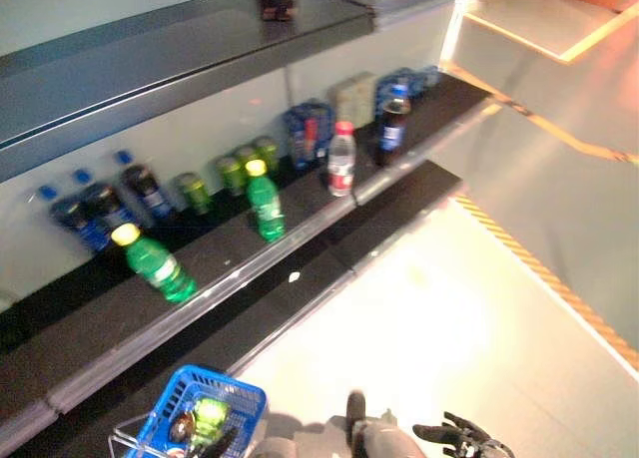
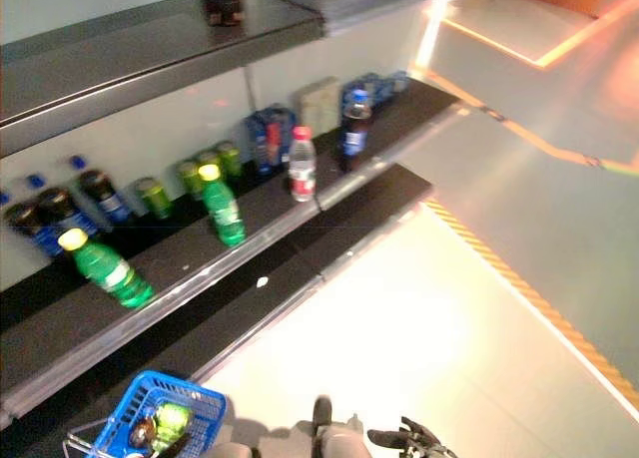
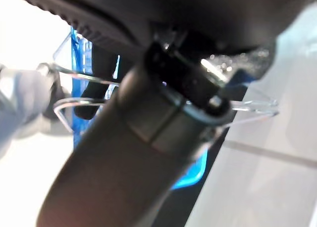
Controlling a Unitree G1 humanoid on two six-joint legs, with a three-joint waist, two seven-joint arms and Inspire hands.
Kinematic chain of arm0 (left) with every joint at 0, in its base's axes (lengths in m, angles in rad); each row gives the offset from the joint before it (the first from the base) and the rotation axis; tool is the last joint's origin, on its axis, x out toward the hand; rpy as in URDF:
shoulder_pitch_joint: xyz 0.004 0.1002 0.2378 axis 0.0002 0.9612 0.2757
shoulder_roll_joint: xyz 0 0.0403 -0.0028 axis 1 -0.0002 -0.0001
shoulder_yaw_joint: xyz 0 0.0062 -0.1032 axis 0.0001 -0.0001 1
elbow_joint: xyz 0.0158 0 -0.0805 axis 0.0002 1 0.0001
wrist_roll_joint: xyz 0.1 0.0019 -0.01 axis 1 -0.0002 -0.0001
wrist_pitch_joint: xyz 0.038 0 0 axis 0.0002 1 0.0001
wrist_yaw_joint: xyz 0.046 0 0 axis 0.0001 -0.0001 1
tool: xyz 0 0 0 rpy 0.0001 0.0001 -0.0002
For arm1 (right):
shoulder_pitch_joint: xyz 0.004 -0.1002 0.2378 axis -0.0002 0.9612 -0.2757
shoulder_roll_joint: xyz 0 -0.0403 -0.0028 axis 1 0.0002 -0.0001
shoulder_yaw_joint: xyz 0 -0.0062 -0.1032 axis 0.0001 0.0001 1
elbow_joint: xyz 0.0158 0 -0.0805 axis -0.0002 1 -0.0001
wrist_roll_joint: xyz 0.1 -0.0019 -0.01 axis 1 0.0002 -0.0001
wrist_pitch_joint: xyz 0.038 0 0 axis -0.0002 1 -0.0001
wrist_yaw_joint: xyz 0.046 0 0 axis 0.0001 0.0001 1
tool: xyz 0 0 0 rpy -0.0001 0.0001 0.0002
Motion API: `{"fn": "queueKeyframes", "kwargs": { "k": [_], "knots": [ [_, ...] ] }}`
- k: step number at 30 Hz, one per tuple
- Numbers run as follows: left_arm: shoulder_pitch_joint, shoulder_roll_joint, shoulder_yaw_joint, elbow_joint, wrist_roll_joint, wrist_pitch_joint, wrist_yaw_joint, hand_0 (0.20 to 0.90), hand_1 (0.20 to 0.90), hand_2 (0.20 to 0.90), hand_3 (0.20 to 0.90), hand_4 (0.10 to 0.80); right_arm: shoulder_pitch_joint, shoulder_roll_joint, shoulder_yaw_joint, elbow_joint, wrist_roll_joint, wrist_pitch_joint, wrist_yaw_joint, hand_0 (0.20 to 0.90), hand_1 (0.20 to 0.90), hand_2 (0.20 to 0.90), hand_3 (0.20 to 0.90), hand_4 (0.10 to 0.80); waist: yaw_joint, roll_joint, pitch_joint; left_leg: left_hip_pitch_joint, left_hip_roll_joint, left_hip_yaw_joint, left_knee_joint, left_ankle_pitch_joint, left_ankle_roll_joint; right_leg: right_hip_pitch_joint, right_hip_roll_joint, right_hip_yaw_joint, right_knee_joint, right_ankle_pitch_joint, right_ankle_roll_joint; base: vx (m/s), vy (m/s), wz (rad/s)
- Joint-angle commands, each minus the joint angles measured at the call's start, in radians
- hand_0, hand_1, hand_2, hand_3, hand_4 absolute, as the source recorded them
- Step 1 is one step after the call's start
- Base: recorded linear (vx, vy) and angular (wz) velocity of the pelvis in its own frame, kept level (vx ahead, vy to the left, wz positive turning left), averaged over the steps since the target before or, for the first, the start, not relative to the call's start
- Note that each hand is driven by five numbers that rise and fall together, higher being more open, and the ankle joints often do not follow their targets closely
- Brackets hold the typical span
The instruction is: Pick up the drink and place into the basket.
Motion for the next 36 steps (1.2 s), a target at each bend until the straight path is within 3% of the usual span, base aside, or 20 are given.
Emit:
{"fn": "queueKeyframes", "kwargs": {
  "k": [1, 5, 8, 10, 12, 14, 17, 19, 20, 22, 23, 24, 25, 26, 27, 29, 31, 32, 35, 36],
  "knots": [
    [0.087, 0.034, -0.004, -0.036, -0.044, -0.139, 0.002, 0.3, 0.3, 0.3, 0.2, 0.1, -0.028, -0.001, 0.053, -0.027, -0.006, -0.024, 0.014, 0.9, 0.9, 0.9, 0.9, 0.8, 0.08, 0.003, 0.014, -0.15, -0.117, -0.036, -0.165, 0.274, 0.062, 0.246, 0.02, 0.052, -0.291, 0.116, 0.105, 0.327, -0.188, -0.16],
    [0.113, 0.034, -0.006, -0.038, -0.04, -0.158, -0.014, 0.3, 0.3, 0.3, 0.2, 0.1, -0.037, 0.024, 0.077, -0.05, 0.039, -0.033, -0.008, 0.9, 0.9, 0.9, 0.9, 0.8, 0.149, 0.035, 0.025, -0.275, -0.157, 0.006, -0.245, 0.396, 0.036, 0.332, 0.089, 0.079, -0.265, 0.045, 0.083, 0.451, -0.254, -1.02],
    [0.113, 0.049, 0.003, -0.048, -0.024, -0.133, -0.008, 0.3, 0.3, 0.3, 0.2, 0.1, -0.042, 0.039, 0.072, -0.053, 0.046, -0.044, -0.015, 0.9, 0.9, 0.9, 0.9, 0.8, 0.157, 0.035, 0.013, -0.294, -0.178, 0.081, -0.207, 0.369, 0.062, 0.349, 0.099, 0.071, -0.217, 0.011, 0.082, 0.33, -0.148, -0.49],
    [0.111, 0.063, 0.009, -0.053, -0.023, -0.105, 0.011, 0.3, 0.3, 0.3, 0.2, 0.1, -0.051, 0.05, 0.072, -0.047, 0.053, -0.042, -0.03, 0.9, 0.9, 0.9, 0.9, 0.8, 0.157, 0.027, -0.009, -0.27, -0.186, 0.092, -0.186, 0.328, 0.088, 0.352, 0.096, 0.057, -0.159, -0.006, 0.089, 0.408, -0.117, 0.47],
    [0.105, 0.072, 0.024, -0.051, -0.017, -0.088, 0.02, 0.3, 0.3, 0.3, 0.2, 0.1, -0.048, 0.058, 0.065, -0.048, 0.064, -0.019, -0.044, 0.9, 0.9, 0.9, 0.9, 0.8, 0.157, 0.006, -0.028, -0.259, -0.192, 0.111, -0.155, 0.288, 0.108, 0.371, 0.085, 0.048, -0.096, 0.027, 0.116, 0.33, -0.1, 0.03],
    [0.1, 0.079, 0.029, -0.053, -0.01, -0.083, 0.016, 0.3, 0.3, 0.3, 0.2, 0.1, -0.039, 0.064, 0.063, -0.042, 0.044, -0.028, -0.028, 0.9, 0.9, 0.9, 0.9, 0.8, 0.162, -0.013, -0.048, -0.228, -0.194, 0.117, -0.162, 0.26, 0.134, 0.367, 0.075, 0.042, 0.026, 0.148, 0.176, 0.291, -0.113, -0.14],
    [0.096, 0.085, 0.016, -0.063, -0.023, -0.087, 0.035, 0.3, 0.3, 0.3, 0.2, 0.1, -0.032, 0.07, 0.057, -0.043, 0.049, -0.033, -0.01, 0.9, 0.9, 0.9, 0.9, 0.8, 0.155, 0.007, -0.079, -0.131, -0.156, 0.079, -0.212, 0.24, 0.144, 0.265, 0.088, 0.014, 0.3, 0.3, 0.261, 0.406, -0.207, -0.46],
    [0.093, 0.083, 0.014, -0.065, -0.025, -0.088, 0.035, 0.3, 0.3, 0.3, 0.2, 0.1, -0.033, 0.073, 0.051, -0.042, 0.044, -0.034, -0.01, 0.9, 0.9, 0.9, 0.9, 0.8, 0.139, 0.022, -0.089, -0.088, -0.142, 0.061, -0.22, 0.225, 0.151, 0.19, 0.011, -0.051, 0.285, 0.243, 0.241, 0.373, -0.218, -0.25],
    [0.086, 0.083, 0.005, -0.072, -0.035, -0.085, 0.042, 0.3, 0.3, 0.3, 0.2, 0.1, -0.036, 0.073, 0.048, -0.044, 0.038, -0.037, -0.011, 0.9, 0.9, 0.9, 0.9, 0.8, 0.132, 0.029, -0.083, -0.059, -0.137, 0.048, -0.222, 0.215, 0.149, 0.143, -0.089, -0.083, 0.243, 0.23, 0.227, 0.208, -0.181, -0.2],
    [0.067, 0.085, 0.001, -0.094, -0.041, -0.068, 0.054, 0.3, 0.3, 0.3, 0.2, 0.1, -0.045, 0.065, 0.051, -0.045, 0.047, -0.058, -0.014, 0.9, 0.9, 0.9, 0.9, 0.8, 0.113, 0.052, -0.066, -0.013, -0.117, 0.022, -0.238, 0.192, 0.146, 0.06, -0.154, -0.111, 0.124, 0.206, 0.204, 0.147, -0.255, -0.25],
    [0.064, 0.088, -0.011, -0.101, -0.055, -0.066, 0.055, 0.3, 0.3, 0.3, 0.2, 0.1, -0.045, 0.062, 0.053, -0.047, 0.054, -0.067, -0.014, 0.9, 0.9, 0.9, 0.9, 0.8, 0.102, 0.053, -0.059, -0.002, -0.118, 0.013, -0.246, 0.185, 0.148, 0.038, -0.164, -0.114, 0.061, 0.221, 0.202, 0.227, -0.436, -0.02],
    [0.061, 0.089, -0.013, -0.109, -0.058, -0.065, 0.058, 0.3, 0.3, 0.3, 0.2, 0.1, -0.043, 0.059, 0.054, -0.052, 0.073, -0.081, -0.022, 0.9, 0.9, 0.9, 0.9, 0.8, 0.086, 0.038, -0.046, 0.019, -0.134, -0.009, -0.247, 0.156, 0.149, -0.009, -0.215, -0.091, -0.073, 0.282, 0.213, 0.173, -0.306, 0.22],
    [0.062, 0.09, -0.013, -0.11, -0.058, -0.064, 0.058, 0.3, 0.3, 0.3, 0.2, 0.1, -0.043, 0.06, 0.055, -0.051, 0.073, -0.082, -0.022, 0.9, 0.9, 0.9, 0.9, 0.8, 0.082, 0.041, -0.044, 0.024, -0.132, -0.012, -0.244, 0.15, 0.15, 0.002, -0.212, -0.095, -0.082, 0.283, 0.215, 0.194, -0.342, 0.52],
    [0.06, 0.092, -0.005, -0.109, -0.056, -0.065, 0.054, 0.3, 0.3, 0.3, 0.2, 0.1, -0.044, 0.06, 0.055, -0.051, 0.081, -0.085, -0.024, 0.9, 0.9, 0.9, 0.9, 0.8, 0.077, 0.037, -0.037, 0.04, -0.128, -0.022, -0.244, 0.135, 0.144, -0.006, -0.242, -0.095, -0.139, 0.315, 0.225, 0.213, -0.409, 0.52],
    [0.056, 0.099, 0.007, -0.111, -0.052, -0.059, 0.052, 0.3, 0.3, 0.3, 0.2, 0.1, -0.057, 0.063, 0.054, -0.052, 0.089, -0.077, -0.028, 0.9, 0.9, 0.9, 0.9, 0.8, 0.071, 0.024, -0.032, 0.071, -0.109, -0.036, -0.252, 0.105, 0.123, -0.047, -0.31, -0.095, -0.264, 0.364, 0.25, 0.302, -0.564, 0.43],
    [0.058, 0.104, 0.022, -0.113, -0.065, -0.06, 0.051, 0.3, 0.3, 0.3, 0.2, 0.1, -0.078, 0.067, 0.049, -0.049, 0.076, -0.054, -0.028, 0.9, 0.9, 0.9, 0.9, 0.8, 0.07, 0.031, -0.025, 0.122, -0.057, -0.039, -0.259, 0.065, 0.102, -0.029, -0.329, -0.104, -0.333, 0.403, 0.271, 0.305, -0.604, 0.4],
    [0.06, 0.1, 0.035, -0.114, -0.05, -0.065, 0.053, 0.3, 0.3, 0.3, 0.2, 0.1, -0.087, 0.068, 0.057, -0.048, 0.083, -0.04, -0.029, 0.9, 0.9, 0.9, 0.9, 0.8, 0.079, 0.026, -0.028, 0.129, -0.029, -0.021, -0.249, 0.053, 0.089, -0.003, -0.331, -0.12, -0.316, 0.366, 0.273, 0.183, -0.503, 0.44],
    [0.062, 0.083, 0.043, -0.098, -0.037, -0.089, 0.069, 0.3, 0.3, 0.3, 0.2, 0.1, -0.092, 0.067, 0.056, -0.043, 0.071, -0.014, -0.022, 0.9, 0.9, 0.9, 0.9, 0.8, 0.086, 0.012, -0.041, 0.127, 0.007, -0.005, -0.213, 0.038, 0.064, 0.032, -0.321, -0.132, -0.287, 0.314, 0.271, 0.245, -0.643, 0.26],
    [0.075, 0.067, 0.072, -0.065, -0.021, -0.105, 0.065, 0.3, 0.3, 0.3, 0.2, 0.1, -0.077, 0.061, 0.075, -0.044, 0.07, 0.014, -0.033, 0.9, 0.9, 0.9, 0.9, 0.8, 0.08, -0.006, -0.05, 0.135, 0.063, 0.019, -0.12, 0.023, 0.033, 0.034, -0.278, -0.149, -0.199, 0.228, 0.223, 0.247, -0.564, -0.1],
    [0.083, 0.059, 0.09, -0.041, -0.012, -0.118, 0.035, 0.3, 0.3, 0.3, 0.2, 0.1, -0.065, 0.053, 0.079, -0.044, 0.072, 0.02, -0.029, 0.9, 0.9, 0.9, 0.9, 0.8, 0.081, -0.012, -0.051, 0.12, 0.084, 0.025, -0.053, 0.085, 0.015, 0.054, -0.257, -0.162, -0.198, 0.213, 0.199, 0.208, -0.505, -0.53]
  ]
}}
